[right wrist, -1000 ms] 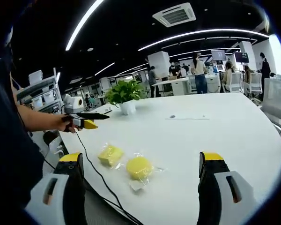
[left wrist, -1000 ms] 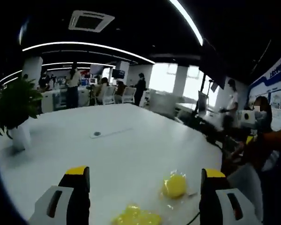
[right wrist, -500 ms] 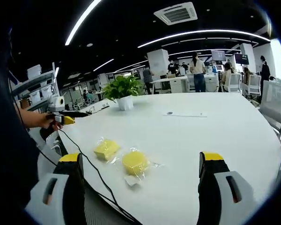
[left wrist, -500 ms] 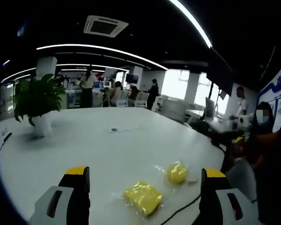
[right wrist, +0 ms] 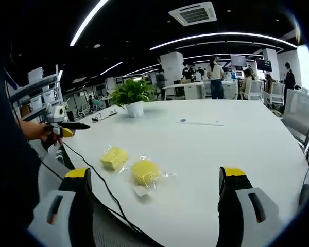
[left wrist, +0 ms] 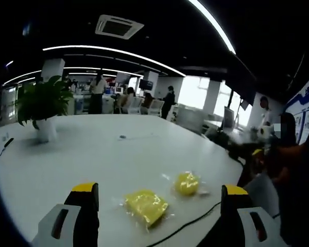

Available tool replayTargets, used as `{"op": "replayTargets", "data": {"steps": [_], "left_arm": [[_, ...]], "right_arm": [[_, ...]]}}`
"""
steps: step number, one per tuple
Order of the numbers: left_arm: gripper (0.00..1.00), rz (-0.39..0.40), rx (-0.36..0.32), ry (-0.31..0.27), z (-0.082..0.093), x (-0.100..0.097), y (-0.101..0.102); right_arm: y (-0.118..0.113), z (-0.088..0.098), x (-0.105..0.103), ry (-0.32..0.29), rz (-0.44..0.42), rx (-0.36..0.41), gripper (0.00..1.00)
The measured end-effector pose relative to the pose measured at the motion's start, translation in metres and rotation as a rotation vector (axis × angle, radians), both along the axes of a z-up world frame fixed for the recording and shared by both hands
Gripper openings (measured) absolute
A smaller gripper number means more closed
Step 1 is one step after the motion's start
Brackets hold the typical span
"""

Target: Compare the silicone blocks by pressing each to a similar depth, holding the contact briefly, and releasing to observe deformation and rebound differences across the visible hardness samples.

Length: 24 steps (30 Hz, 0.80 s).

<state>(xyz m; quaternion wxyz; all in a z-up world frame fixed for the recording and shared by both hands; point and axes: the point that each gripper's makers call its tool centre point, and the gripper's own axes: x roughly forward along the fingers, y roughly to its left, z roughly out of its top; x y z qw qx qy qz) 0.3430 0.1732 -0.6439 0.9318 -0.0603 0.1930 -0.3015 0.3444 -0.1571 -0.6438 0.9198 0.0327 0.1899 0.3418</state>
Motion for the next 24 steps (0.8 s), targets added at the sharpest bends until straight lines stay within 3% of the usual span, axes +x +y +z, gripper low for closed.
{"op": "replayTargets", "data": {"steps": [3,5,9,19,24], "left_arm": [[1.0,0.017,-0.029,0.005,-0.008,-0.002,0.002],[1.0,0.024,0.007,0.045,-0.019,-0.006,0.005],[1.0,0.031,-0.006,0.033,-0.016,-0.008,0.007],[1.0,-0.017,0.066,0.006,-0.005,-0.008,0.003],[1.0,-0.007,0.046,0.009,-0.002,-0.01,0.006]], "right_arm": [[-0.001,0.0,-0.003,0.005,-0.005,0.001,0.96],[0.0,-0.004,-0.005,0.009,0.003,-0.008,0.96],[0.003,-0.012,-0.009,0.02,0.023,-0.054,0.96],[-0.001,-0.018,-0.009,0.036,0.0,-0.083,0.96],[-0.004,-0.02,-0.01,0.033,-0.012,-0.084,0.96]]}}
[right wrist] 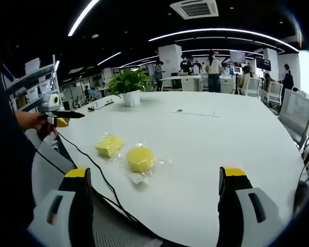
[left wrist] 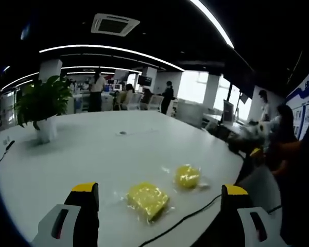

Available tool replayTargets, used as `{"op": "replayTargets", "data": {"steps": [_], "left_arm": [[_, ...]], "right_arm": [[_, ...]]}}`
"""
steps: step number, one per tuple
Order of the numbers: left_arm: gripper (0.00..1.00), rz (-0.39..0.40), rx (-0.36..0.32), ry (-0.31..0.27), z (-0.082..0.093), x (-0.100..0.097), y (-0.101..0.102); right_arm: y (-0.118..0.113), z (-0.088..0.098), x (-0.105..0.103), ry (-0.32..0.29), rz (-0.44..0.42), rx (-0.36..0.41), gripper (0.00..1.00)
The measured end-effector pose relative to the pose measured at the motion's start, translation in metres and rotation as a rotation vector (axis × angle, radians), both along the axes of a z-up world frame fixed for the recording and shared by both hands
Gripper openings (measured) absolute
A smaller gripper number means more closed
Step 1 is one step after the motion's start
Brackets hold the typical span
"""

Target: Compare the silicone blocks by pressing each to a similar depth, holding the contact briefly, and releasing to observe deformation and rebound differences across the visible hardness samples.

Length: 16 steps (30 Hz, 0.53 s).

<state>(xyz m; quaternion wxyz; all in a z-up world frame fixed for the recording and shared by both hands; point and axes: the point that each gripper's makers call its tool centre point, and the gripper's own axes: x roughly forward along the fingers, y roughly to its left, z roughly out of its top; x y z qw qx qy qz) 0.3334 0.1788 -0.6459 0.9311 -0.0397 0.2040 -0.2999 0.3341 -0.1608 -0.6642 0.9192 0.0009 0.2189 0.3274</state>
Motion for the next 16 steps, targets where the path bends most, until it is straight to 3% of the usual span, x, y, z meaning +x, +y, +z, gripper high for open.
{"op": "replayTargets", "data": {"steps": [5,10,16], "left_arm": [[1.0,0.017,0.004,0.003,0.001,-0.002,0.006],[1.0,0.048,-0.015,-0.01,0.009,-0.003,0.015],[1.0,0.059,-0.016,0.012,0.008,-0.002,0.021]], "right_arm": [[-0.001,0.007,-0.002,-0.02,-0.022,0.041,0.96],[0.001,0.005,-0.006,-0.032,-0.023,0.029,0.96],[0.003,0.006,-0.007,-0.004,-0.03,0.021,0.96]]}}
